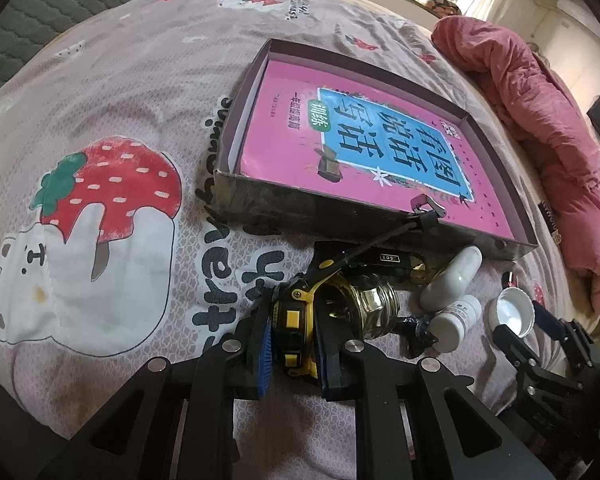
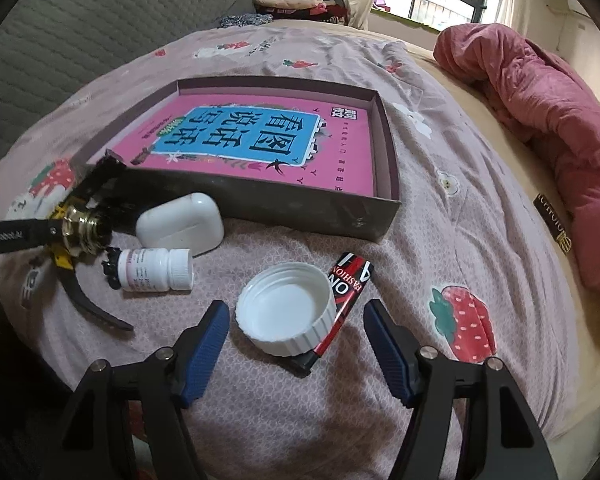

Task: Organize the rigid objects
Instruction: 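Grasp and lift the yellow watch with left tool while right tool grasps the white cap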

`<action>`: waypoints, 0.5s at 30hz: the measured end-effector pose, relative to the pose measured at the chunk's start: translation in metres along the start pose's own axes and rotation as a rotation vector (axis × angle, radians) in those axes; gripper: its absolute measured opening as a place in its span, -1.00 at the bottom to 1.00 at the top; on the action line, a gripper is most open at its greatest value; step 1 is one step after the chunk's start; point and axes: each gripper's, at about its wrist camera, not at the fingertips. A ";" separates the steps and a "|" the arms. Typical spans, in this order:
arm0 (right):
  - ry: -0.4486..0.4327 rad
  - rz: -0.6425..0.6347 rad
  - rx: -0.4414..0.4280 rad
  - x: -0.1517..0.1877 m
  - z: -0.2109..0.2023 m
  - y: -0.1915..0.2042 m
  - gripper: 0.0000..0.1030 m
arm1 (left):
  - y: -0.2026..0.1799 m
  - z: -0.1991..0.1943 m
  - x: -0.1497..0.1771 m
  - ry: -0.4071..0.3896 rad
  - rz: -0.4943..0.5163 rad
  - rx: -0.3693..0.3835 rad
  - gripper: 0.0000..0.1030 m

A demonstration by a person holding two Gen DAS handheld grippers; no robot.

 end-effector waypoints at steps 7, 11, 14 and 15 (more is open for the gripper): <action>0.011 -0.015 -0.004 -0.002 0.008 0.001 0.05 | 0.004 -0.003 0.003 -0.005 -0.007 0.004 -0.67; -0.001 -0.003 -0.021 -0.002 0.008 -0.002 0.00 | 0.006 -0.005 0.004 -0.005 -0.009 0.009 -0.67; -0.014 0.012 -0.045 -0.002 0.006 -0.006 -0.01 | 0.007 -0.008 0.006 -0.008 -0.010 0.016 -0.67; -0.019 0.020 -0.053 -0.002 0.004 -0.008 -0.01 | 0.007 -0.010 0.006 -0.012 -0.007 0.018 -0.67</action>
Point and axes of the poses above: each gripper's, at about its wrist camera, not at the fingertips, and z roughly the way its jaws point, y to its left, x to its underside, and after that the axes turned 10 degrees about -x, right-handed
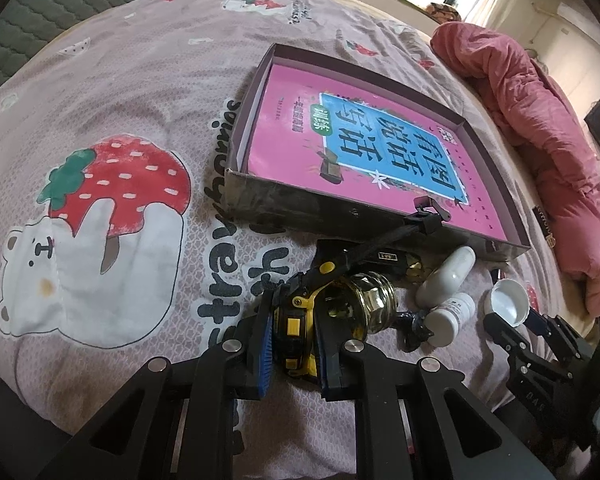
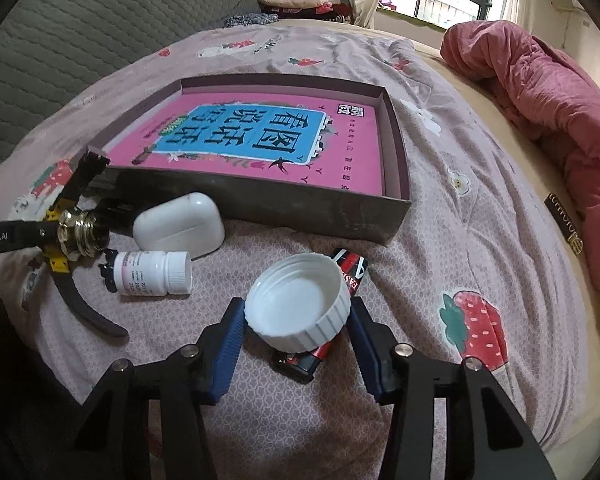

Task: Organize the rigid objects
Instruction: 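Grasp and lift the yellow watch with left tool while right tool grasps the white cap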

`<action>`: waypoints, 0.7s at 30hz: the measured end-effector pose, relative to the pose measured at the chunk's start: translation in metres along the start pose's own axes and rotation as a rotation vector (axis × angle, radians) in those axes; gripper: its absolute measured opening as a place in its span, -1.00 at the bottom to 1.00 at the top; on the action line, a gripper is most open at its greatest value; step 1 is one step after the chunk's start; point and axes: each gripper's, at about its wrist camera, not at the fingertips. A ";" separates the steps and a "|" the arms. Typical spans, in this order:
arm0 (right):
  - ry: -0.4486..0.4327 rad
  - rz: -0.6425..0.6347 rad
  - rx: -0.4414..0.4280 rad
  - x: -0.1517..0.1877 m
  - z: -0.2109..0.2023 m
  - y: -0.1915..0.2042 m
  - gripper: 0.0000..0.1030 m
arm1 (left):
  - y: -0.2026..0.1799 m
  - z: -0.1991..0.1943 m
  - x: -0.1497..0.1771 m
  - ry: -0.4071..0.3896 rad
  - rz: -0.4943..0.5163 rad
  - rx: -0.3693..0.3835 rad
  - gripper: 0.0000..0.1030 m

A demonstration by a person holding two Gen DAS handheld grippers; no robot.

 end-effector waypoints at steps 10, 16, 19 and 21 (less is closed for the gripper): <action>-0.069 0.011 -0.024 -0.003 -0.018 -0.001 -0.01 | -0.001 -0.012 0.001 -0.019 0.010 0.013 -0.67; -0.101 0.009 -0.027 -0.004 -0.028 0.001 -0.01 | -0.003 -0.024 0.001 -0.039 0.015 0.029 -0.67; -0.123 0.003 -0.027 -0.005 -0.033 0.001 -0.01 | -0.003 -0.030 -0.001 -0.052 0.011 0.039 -0.67; -0.135 0.001 -0.028 -0.006 -0.036 0.002 -0.01 | -0.004 -0.034 -0.002 -0.065 0.013 0.048 -0.67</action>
Point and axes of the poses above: each gripper's, at about its wrist camera, not at the fingertips, and z roughly the way its jaws point, y to its left, x to its underside, and after that the axes turned 10 degrees about -x, right-handed
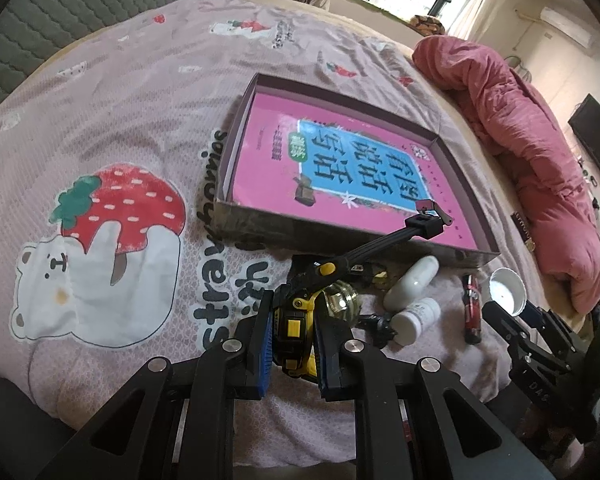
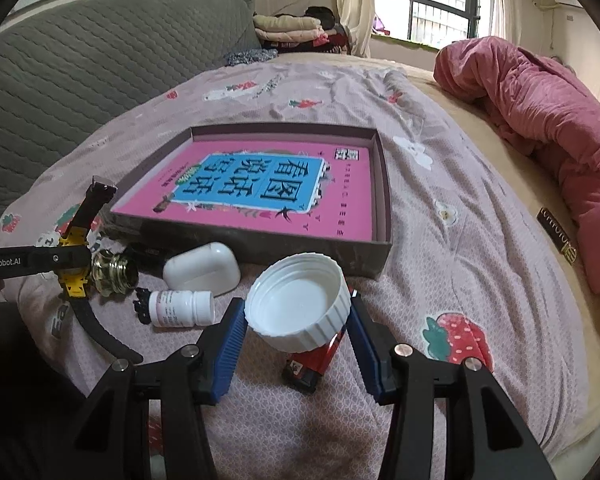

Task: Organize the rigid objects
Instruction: 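Grasp and lift the yellow watch with left tool while right tool grasps the white cap, then carry the watch over the grey tray with left tool while right tool carries the cap there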

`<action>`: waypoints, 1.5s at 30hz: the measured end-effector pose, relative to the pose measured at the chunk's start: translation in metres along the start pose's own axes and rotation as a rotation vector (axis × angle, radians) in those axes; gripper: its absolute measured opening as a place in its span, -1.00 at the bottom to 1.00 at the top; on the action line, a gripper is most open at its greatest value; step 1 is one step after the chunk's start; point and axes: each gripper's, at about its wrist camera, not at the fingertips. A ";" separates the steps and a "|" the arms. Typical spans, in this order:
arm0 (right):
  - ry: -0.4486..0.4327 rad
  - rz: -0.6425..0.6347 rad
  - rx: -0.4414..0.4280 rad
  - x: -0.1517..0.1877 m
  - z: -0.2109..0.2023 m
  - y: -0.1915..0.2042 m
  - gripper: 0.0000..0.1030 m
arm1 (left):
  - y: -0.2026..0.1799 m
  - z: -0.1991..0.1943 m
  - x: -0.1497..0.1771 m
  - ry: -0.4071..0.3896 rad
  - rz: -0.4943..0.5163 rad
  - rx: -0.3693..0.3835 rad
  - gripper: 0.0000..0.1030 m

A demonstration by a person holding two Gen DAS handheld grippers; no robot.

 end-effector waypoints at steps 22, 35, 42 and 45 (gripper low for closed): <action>-0.088 -0.003 -0.003 -0.021 -0.010 0.007 -0.01 | -0.021 -0.014 -0.037 -0.105 0.002 0.028 -0.67; -0.109 0.012 0.008 -0.034 -0.009 0.002 -0.01 | -0.018 -0.003 -0.064 -0.132 -0.054 -0.002 -0.67; -0.119 0.021 0.020 -0.041 -0.007 -0.002 -0.01 | -0.016 0.011 -0.080 -0.109 -0.126 -0.031 -0.67; -0.120 0.027 0.027 -0.044 -0.004 -0.004 -0.01 | -0.016 0.022 -0.088 -0.090 -0.156 -0.045 -0.67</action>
Point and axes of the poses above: each gripper's, at about its wrist camera, not at the fingertips, and z roughly the way its jaws point, y to its left, x to its underside, and after that the axes turned 10 degrees about -x, right-handed
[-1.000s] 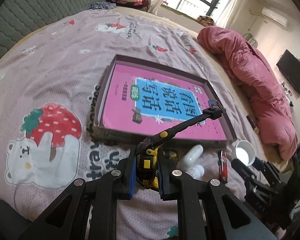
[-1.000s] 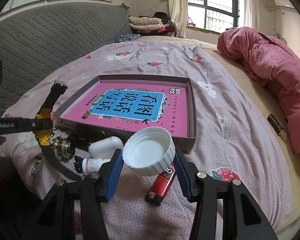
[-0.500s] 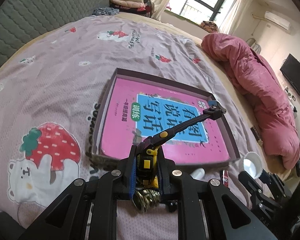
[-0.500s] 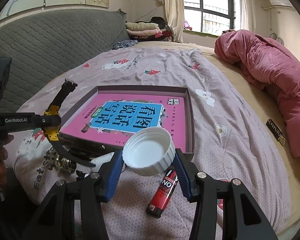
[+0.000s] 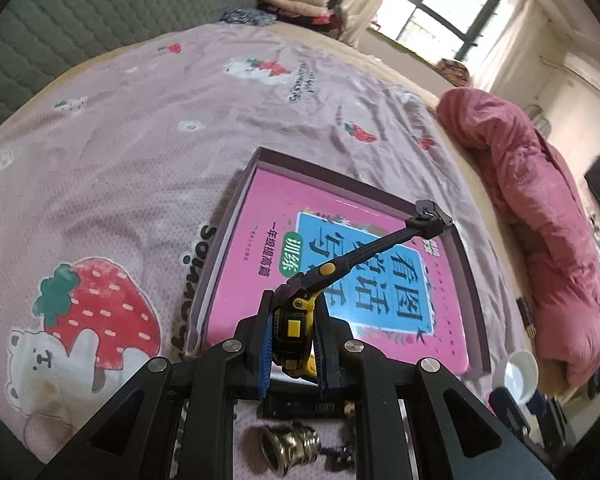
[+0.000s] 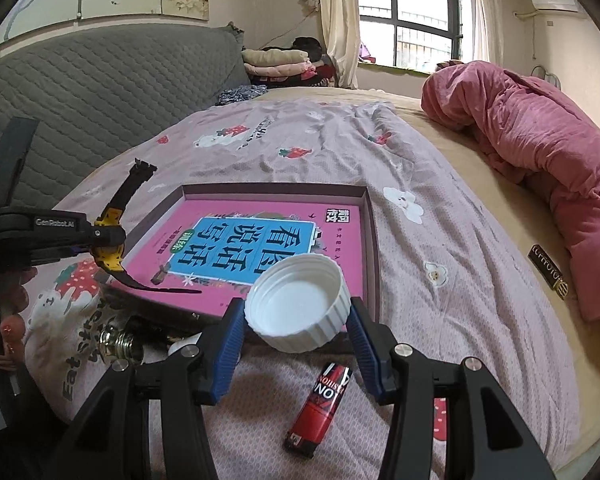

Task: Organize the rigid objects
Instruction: 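Carry the watch over the grey tray with left tool while right tool carries the cap there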

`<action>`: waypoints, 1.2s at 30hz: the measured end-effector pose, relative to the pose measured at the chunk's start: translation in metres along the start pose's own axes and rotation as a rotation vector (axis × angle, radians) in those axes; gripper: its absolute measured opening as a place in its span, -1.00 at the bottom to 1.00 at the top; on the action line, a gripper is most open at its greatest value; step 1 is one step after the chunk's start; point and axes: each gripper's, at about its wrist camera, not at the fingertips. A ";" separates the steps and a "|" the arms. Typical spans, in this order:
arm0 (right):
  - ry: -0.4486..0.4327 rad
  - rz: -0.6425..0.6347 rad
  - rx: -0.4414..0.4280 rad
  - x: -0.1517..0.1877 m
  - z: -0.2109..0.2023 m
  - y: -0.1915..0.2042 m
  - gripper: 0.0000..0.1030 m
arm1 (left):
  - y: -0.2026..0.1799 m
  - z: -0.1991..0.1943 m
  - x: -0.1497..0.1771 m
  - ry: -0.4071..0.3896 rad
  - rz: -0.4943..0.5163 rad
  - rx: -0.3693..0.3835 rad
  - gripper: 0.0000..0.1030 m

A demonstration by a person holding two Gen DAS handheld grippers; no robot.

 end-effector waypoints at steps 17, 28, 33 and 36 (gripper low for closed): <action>0.027 0.005 0.013 -0.008 0.021 -0.006 -0.01 | -0.018 0.044 0.005 0.062 0.089 -0.111 -0.67; 0.076 0.007 0.023 -0.015 0.052 -0.009 -0.01 | -0.016 0.051 0.011 0.091 0.135 -0.172 -0.67; 0.121 0.012 0.037 -0.011 0.065 -0.014 -0.01 | -0.013 0.051 0.008 0.123 0.139 -0.182 -0.67; 0.137 0.024 0.029 -0.008 0.070 -0.015 -0.01 | -0.011 0.053 0.005 0.138 0.144 -0.185 -0.67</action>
Point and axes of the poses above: each gripper's, at about its wrist camera, not at the fingertips, and z roughly the way its jaws point, y to its left, x to its underside, and after that the axes turned 10 degrees about -x, right-handed
